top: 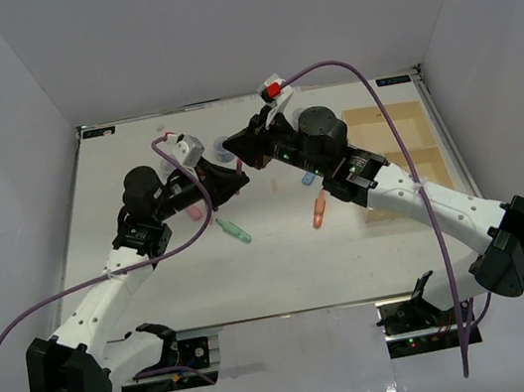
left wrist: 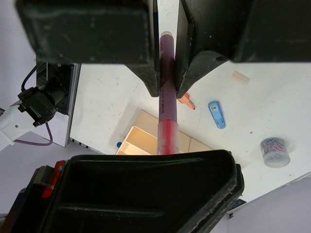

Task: Sort the stationery into containers
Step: Close the pen cap on the pen.

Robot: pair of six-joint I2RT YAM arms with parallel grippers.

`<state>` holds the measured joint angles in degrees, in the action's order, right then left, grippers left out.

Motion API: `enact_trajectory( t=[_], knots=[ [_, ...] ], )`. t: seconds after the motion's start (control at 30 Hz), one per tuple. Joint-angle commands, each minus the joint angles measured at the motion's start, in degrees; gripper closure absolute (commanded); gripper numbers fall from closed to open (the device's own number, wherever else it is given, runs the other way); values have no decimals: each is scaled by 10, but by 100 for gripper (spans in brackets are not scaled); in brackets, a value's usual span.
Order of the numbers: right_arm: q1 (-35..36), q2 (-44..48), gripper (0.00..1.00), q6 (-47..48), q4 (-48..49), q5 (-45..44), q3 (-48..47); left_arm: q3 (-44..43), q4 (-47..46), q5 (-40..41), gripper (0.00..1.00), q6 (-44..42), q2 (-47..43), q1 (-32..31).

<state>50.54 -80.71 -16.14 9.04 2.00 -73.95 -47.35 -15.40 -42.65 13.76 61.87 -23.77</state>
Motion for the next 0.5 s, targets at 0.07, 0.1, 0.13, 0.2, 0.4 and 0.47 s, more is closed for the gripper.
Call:
enact_trajectory(
  t=[0.07, 0.1, 0.13, 0.2, 0.4, 0.47],
  knots=[
    [18, -60, 92, 19, -256, 53, 82, -103, -230, 74, 100, 4, -30, 4],
    [18, -59, 92, 21, -257, 56, 84, -108, -228, 75, 100, 1, -28, 4],
    [18, -58, 92, 20, -258, 58, 86, -110, -229, 73, 100, 0, -27, 4],
    [18, -58, 92, 23, -262, 62, 91, -115, -233, 74, 100, -6, -25, 4],
    [18, -63, 92, 27, -272, 81, 102, -128, -242, 83, 100, -15, -21, 4],
    [18, -67, 92, 30, -278, 85, 106, -136, -242, 80, 100, -19, -19, 4]
  ],
)
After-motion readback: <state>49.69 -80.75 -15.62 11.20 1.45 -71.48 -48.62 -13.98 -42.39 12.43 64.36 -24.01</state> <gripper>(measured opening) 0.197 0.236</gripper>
